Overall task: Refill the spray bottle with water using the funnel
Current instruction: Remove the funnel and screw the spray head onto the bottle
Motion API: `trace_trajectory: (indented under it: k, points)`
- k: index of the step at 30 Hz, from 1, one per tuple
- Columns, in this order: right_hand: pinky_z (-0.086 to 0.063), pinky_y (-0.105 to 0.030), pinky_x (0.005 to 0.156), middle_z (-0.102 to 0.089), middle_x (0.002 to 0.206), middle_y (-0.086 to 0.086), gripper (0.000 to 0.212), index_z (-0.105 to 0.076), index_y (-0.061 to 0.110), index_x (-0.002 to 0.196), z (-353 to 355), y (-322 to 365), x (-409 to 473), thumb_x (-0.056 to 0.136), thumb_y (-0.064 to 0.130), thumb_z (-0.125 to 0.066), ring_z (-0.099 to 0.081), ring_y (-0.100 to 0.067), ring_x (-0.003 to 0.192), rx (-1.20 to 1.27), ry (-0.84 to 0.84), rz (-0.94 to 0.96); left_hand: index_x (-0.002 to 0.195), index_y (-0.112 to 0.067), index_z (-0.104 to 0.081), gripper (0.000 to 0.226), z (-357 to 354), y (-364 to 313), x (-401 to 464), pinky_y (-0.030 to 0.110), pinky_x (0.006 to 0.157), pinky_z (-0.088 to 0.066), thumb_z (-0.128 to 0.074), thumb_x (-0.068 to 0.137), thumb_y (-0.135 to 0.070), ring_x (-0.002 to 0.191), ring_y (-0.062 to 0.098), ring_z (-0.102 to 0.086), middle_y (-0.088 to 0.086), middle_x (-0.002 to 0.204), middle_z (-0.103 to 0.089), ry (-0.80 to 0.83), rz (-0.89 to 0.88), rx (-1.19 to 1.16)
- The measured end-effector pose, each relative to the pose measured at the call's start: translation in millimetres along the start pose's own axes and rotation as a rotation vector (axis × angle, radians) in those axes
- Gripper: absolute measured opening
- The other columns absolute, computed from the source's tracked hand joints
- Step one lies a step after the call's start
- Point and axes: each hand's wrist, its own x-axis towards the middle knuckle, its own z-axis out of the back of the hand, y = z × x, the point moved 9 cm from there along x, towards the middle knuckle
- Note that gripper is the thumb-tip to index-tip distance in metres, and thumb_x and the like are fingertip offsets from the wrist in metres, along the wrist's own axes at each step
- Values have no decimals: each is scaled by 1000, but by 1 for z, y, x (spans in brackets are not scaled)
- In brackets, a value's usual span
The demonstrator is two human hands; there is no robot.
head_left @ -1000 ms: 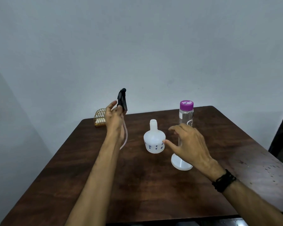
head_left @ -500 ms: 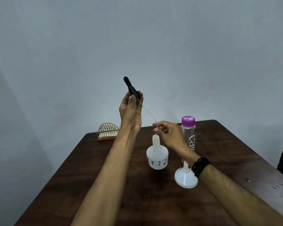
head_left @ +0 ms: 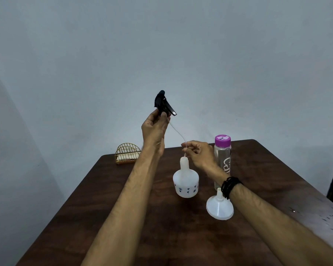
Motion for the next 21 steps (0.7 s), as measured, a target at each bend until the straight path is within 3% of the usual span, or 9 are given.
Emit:
trace_trajectory:
  k: [3, 5, 10, 13, 16, 19, 21]
  points:
    - [-50, -3, 70, -72, 91, 8, 18, -77, 17, 108, -1, -4, -2, 91, 17, -72, -62, 7, 75, -61, 7, 2, 126, 2, -62, 28, 5, 4, -1, 28, 98, -54, -60, 98, 0, 97, 18, -68, 4, 98, -73, 22, -7, 116]
    - [-40, 4, 61, -69, 96, 11, 18, -77, 16, 108, -4, -7, -4, 91, 19, -73, -57, 10, 75, -110, 19, 5, 118, -3, -67, 22, 10, 7, -1, 31, 101, -52, -61, 97, -2, 97, 18, -66, 6, 97, -72, 35, -13, 185]
    - [-43, -7, 71, -75, 104, 6, 23, -76, 19, 112, -21, -21, -12, 96, 31, -65, -65, -2, 92, -69, 113, -37, 116, -8, -71, 23, 21, 26, -9, 23, 93, -53, -66, 94, -6, 93, 11, -66, 6, 96, -72, 33, 17, 402]
    - [-44, -5, 71, -74, 100, 10, 27, -74, 20, 113, -25, -25, -19, 89, 34, -73, -67, -2, 92, -12, 102, -29, 108, -11, -72, 18, 28, 45, -16, 21, 89, -53, -67, 92, -3, 85, 3, -67, -1, 92, -73, 55, 58, 521]
    - [-53, -12, 75, -73, 94, 11, 35, -72, 20, 115, -29, -30, -24, 82, 28, -81, -69, -2, 88, -16, 90, -34, 102, -9, -73, 13, 40, 69, -30, 12, 75, -52, -70, 91, -4, 77, -1, -67, 1, 91, -73, 86, 100, 630]
    - [-55, -12, 73, -67, 81, 21, 27, -73, 19, 113, -32, -36, -28, 88, 26, -75, -65, 8, 77, 30, 66, -56, 100, -10, -74, 12, 52, 90, -38, 28, 81, -59, -74, 88, -10, 91, 16, -73, 3, 94, -77, 102, 138, 718]
    - [-57, -13, 74, -69, 80, 21, 26, -73, 20, 113, -35, -37, -32, 88, 27, -75, -67, 9, 76, 88, 60, -52, 102, -10, -75, 16, 55, 92, -42, 36, 85, -60, -76, 87, -14, 95, 19, -73, 3, 94, -78, 104, 128, 759]
